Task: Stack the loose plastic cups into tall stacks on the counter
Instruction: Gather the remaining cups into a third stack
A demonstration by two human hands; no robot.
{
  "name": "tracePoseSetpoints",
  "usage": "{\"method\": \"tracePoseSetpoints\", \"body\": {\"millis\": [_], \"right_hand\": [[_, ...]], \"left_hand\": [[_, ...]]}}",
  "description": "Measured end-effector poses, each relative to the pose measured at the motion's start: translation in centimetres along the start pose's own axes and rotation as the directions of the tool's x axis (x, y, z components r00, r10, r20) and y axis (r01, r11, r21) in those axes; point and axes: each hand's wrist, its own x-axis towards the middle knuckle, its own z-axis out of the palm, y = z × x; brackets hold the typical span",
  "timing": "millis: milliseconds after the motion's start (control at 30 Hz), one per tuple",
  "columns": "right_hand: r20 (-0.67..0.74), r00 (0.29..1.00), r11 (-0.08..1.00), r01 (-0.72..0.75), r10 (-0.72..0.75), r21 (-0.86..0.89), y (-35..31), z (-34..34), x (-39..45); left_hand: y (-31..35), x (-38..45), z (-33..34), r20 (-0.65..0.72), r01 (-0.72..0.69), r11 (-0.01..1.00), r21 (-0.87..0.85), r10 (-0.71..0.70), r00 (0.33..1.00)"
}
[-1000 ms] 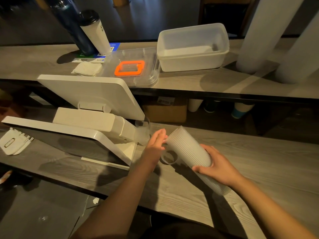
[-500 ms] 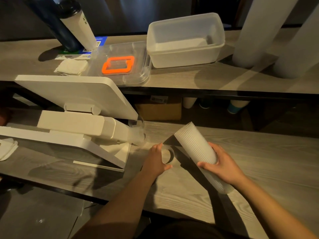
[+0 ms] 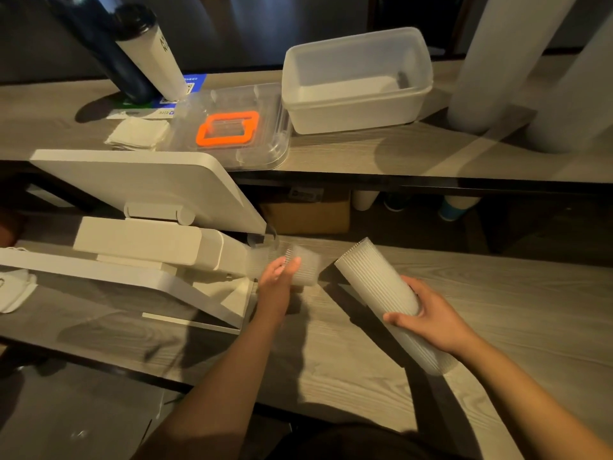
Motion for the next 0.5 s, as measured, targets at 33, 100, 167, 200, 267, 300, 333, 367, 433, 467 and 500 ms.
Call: {"method": "tracePoseSetpoints", "body": {"millis": [33,100,167,200,267,300,333,367,433,467,500], "right_hand": [[0.028,1.0,1.0,0.002,-0.002,0.004,-0.1,0.0,0.0],[0.078,0.997,1.0,0.013,-0.013,0.0,-0.2,0.1,-0.2],[0.111,0.993,0.999,0.041,-0.039,-0.02,-0.5,0.4,-0.4],[0.123,0.991,0.998,0.056,-0.052,-0.035,-0.7,0.6,-0.6],[0.144,0.987,0.995,0.077,-0.068,-0.058,-1.1,1.0,-0.8],[0.151,0.986,0.995,0.083,-0.073,-0.063,-1.3,1.1,-0.9],[0.155,0.985,0.994,0.089,-0.078,-0.068,-1.5,1.2,-1.0],[0.156,0.984,0.993,0.096,-0.084,-0.073,-1.8,1.4,-1.1],[0.158,0.983,0.992,0.104,-0.091,-0.075,-2.2,1.6,-1.4],[0.156,0.983,0.991,0.109,-0.096,-0.075,-2.3,1.7,-1.5],[0.154,0.983,0.991,0.112,-0.1,-0.073,-2.4,1.7,-1.6]], "left_hand": [[0.4,-0.1,-0.4,-0.012,0.013,0.998,-0.068,-0.014,1.0],[1.2,-0.3,-1.0,-0.01,-0.006,0.992,-0.128,0.005,1.0],[1.9,-0.6,-1.4,0.031,-0.058,0.989,-0.134,0.062,0.998],[2.3,-0.8,-1.5,0.057,-0.083,0.987,-0.135,0.091,0.994],[3.0,-1.3,-1.6,0.107,-0.098,0.984,-0.147,0.115,0.988],[3.2,-1.5,-1.6,0.125,-0.104,0.983,-0.148,0.123,0.985],[3.3,-1.7,-1.5,0.14,-0.111,0.984,-0.138,0.131,0.982],[3.5,-1.9,-1.5,0.151,-0.117,0.986,-0.122,0.135,0.979],[3.5,-2.3,-1.2,0.179,-0.125,0.989,-0.073,0.136,0.974],[3.5,-2.5,-1.1,0.202,-0.129,0.99,-0.052,0.137,0.97],[3.5,-2.8,-1.0,0.225,-0.139,0.989,-0.038,0.144,0.964]]}}
